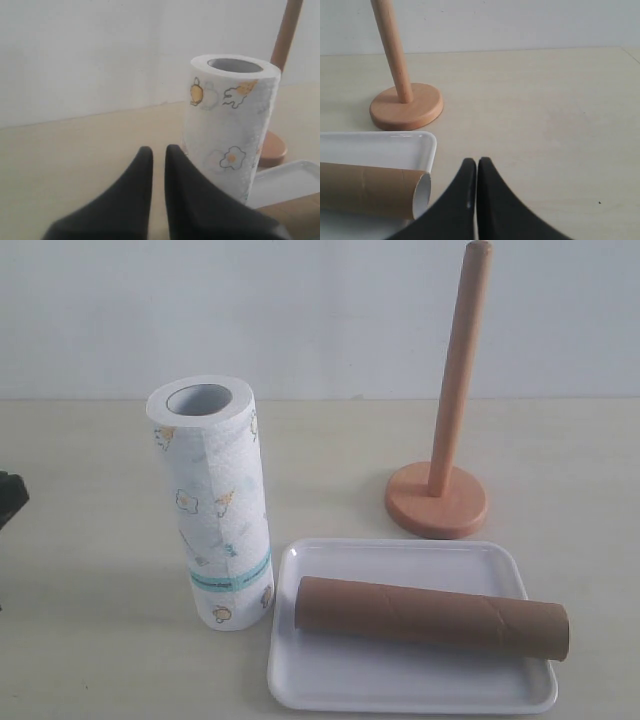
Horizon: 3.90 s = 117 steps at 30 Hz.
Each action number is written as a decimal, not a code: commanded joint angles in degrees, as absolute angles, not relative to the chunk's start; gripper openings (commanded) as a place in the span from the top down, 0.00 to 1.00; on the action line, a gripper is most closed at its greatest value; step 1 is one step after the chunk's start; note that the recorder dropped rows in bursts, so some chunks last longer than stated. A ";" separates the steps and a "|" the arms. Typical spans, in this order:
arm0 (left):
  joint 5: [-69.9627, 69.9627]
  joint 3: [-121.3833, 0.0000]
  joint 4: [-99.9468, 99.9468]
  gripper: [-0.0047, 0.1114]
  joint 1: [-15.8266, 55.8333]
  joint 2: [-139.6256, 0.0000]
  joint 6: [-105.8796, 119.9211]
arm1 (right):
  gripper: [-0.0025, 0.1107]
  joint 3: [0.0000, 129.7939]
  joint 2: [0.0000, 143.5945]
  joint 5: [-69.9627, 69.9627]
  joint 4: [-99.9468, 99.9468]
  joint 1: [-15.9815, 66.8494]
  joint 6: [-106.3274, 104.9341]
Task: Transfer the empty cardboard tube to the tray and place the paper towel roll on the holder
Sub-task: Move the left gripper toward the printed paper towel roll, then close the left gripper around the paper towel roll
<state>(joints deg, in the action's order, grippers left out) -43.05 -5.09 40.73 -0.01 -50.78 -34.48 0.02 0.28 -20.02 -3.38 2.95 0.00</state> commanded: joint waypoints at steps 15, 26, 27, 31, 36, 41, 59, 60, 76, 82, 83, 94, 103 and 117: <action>-62.16 -5.63 40.98 0.88 -0.17 -62.69 -33.81 | 0.98 0.00 0.00 -19.31 -3.21 2.80 0.00; -61.23 -5.73 49.38 0.54 -0.17 -62.69 -35.33 | 0.98 0.00 0.00 -19.31 -3.21 2.80 0.00; -61.51 -5.85 49.26 0.37 -0.17 -62.69 -35.33 | 0.98 0.00 0.00 -19.31 -3.21 2.80 0.00; -66.17 -6.10 48.65 0.01 -0.17 -62.69 -35.57 | 0.98 0.00 0.00 -19.31 -3.21 2.80 0.00; -67.68 -6.10 49.54 0.02 -0.17 -62.69 -35.03 | 0.98 0.00 0.00 -19.31 -3.21 2.80 0.00; -64.66 -6.10 51.49 0.02 -0.17 -62.69 -26.77 | 0.98 0.00 0.00 -19.31 -3.21 2.80 0.00; -69.96 -7.52 48.50 0.02 -0.17 -86.20 -16.66 | 0.98 0.00 0.00 -20.00 -3.21 2.80 0.00; -69.96 -8.14 49.33 0.02 -0.17 -87.41 -16.31 | 0.98 0.00 0.00 -20.00 -3.21 2.80 0.00; -69.96 -21.13 53.01 0.02 6.31 -95.96 -15.72 | 0.98 0.00 0.00 -20.00 -3.21 2.80 0.00; -69.96 -24.40 51.20 0.02 6.59 -96.34 -15.72 | 0.98 0.00 0.00 -20.00 -3.21 2.80 0.00; -69.96 -24.94 51.20 0.02 6.71 -96.47 -15.72 | 0.98 0.00 0.00 -20.00 -3.21 2.80 0.00; -69.96 -29.25 52.15 0.02 7.14 -102.36 -18.98 | 0.98 0.00 0.00 -20.00 -3.21 2.80 0.00; -69.96 -32.97 52.91 0.02 10.68 -106.00 -18.98 | 0.98 0.00 0.00 -20.00 -3.21 2.80 0.00; -69.96 -36.90 57.82 0.60 10.68 -107.20 -25.95 | 0.98 0.00 0.00 -20.00 -3.21 2.80 0.00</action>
